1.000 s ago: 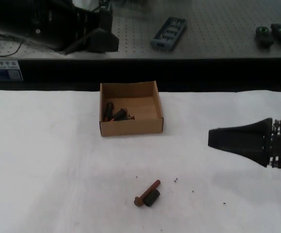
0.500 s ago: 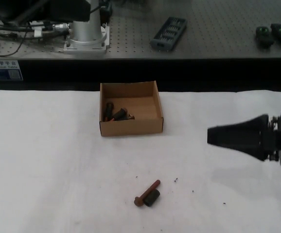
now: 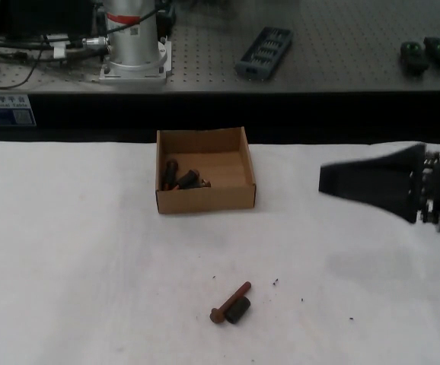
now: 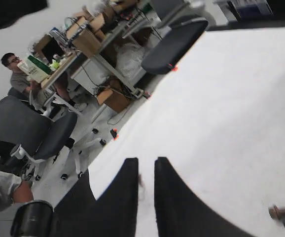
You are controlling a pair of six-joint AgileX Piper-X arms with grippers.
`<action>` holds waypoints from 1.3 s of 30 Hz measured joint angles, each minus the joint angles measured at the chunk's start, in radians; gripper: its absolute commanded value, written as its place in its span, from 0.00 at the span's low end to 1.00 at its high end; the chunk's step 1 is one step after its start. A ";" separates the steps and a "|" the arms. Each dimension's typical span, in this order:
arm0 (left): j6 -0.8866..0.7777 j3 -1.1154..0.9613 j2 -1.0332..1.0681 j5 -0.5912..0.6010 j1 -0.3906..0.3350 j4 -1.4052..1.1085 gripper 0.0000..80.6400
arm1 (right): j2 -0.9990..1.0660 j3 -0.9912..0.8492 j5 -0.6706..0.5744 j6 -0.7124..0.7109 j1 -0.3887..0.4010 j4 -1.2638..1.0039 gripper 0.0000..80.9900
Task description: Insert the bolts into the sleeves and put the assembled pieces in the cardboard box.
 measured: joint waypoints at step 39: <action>-0.106 0.709 -0.382 -0.202 0.000 -0.479 0.30 | 0.737 -0.454 0.560 0.059 0.298 0.483 0.29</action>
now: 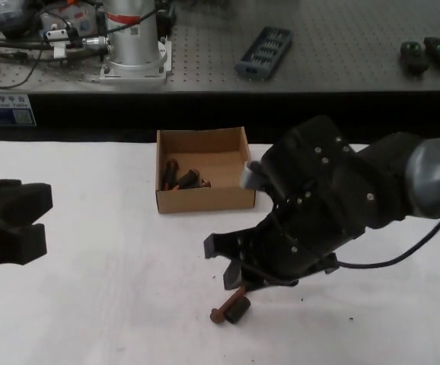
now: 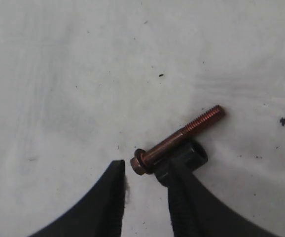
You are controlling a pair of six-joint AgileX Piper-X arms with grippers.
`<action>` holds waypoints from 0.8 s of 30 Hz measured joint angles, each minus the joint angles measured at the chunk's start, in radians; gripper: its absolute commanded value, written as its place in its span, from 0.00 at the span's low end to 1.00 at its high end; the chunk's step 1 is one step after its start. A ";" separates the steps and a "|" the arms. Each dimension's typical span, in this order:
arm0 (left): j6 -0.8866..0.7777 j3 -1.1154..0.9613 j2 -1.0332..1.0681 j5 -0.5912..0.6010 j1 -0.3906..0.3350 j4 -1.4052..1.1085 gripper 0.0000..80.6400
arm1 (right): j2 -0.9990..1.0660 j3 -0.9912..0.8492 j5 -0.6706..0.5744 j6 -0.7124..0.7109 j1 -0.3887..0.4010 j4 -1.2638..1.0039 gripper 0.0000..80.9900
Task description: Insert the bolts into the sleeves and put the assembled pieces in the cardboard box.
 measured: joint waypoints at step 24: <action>0.027 0.000 -0.010 0.000 0.000 -0.005 0.30 | 0.043 -0.006 0.029 0.300 0.024 0.013 0.41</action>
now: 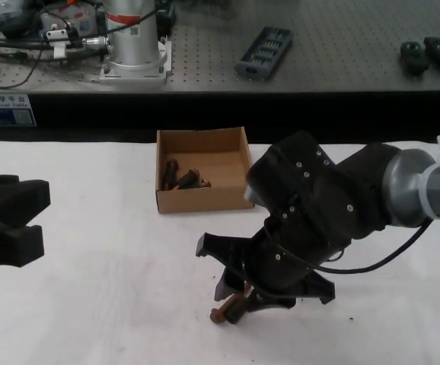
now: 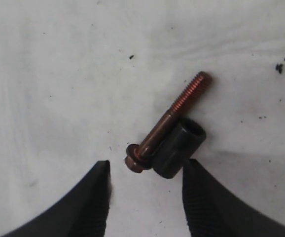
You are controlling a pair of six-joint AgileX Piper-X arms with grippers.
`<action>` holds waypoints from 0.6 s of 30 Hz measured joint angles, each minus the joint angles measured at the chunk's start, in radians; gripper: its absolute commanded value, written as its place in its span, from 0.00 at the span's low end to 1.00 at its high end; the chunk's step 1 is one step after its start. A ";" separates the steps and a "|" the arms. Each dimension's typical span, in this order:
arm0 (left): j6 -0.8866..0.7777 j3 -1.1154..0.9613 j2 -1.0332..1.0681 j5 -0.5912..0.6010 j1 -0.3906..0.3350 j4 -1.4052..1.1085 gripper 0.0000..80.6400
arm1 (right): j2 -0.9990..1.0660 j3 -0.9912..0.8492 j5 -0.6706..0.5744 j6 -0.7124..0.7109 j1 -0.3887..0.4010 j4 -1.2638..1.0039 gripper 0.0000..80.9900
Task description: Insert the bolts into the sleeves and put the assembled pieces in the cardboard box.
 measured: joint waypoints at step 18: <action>0.000 0.000 -0.059 0.000 0.000 0.000 0.30 | 0.010 -0.024 -0.026 0.021 0.021 -0.090 0.31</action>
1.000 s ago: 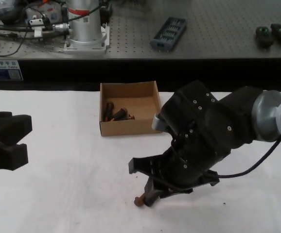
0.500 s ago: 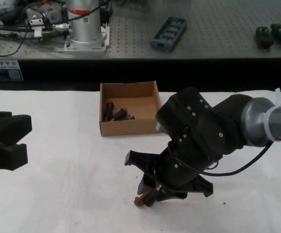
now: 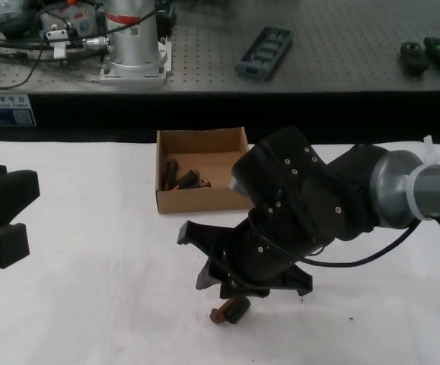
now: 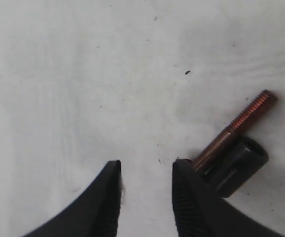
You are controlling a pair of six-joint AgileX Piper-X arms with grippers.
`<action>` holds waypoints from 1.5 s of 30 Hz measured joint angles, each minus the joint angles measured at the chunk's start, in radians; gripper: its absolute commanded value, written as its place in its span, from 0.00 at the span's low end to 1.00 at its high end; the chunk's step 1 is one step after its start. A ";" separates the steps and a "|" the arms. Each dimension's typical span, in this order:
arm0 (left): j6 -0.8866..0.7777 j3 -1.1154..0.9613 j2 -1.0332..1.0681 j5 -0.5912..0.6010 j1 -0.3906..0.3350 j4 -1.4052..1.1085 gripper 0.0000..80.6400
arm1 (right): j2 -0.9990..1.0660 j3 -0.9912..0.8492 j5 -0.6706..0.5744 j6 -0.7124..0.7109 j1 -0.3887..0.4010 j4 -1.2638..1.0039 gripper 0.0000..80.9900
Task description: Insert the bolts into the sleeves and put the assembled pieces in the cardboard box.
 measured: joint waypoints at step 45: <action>0.000 0.000 0.000 0.000 0.000 0.000 0.30 | 0.072 -0.002 -0.079 -0.072 -0.010 0.074 0.02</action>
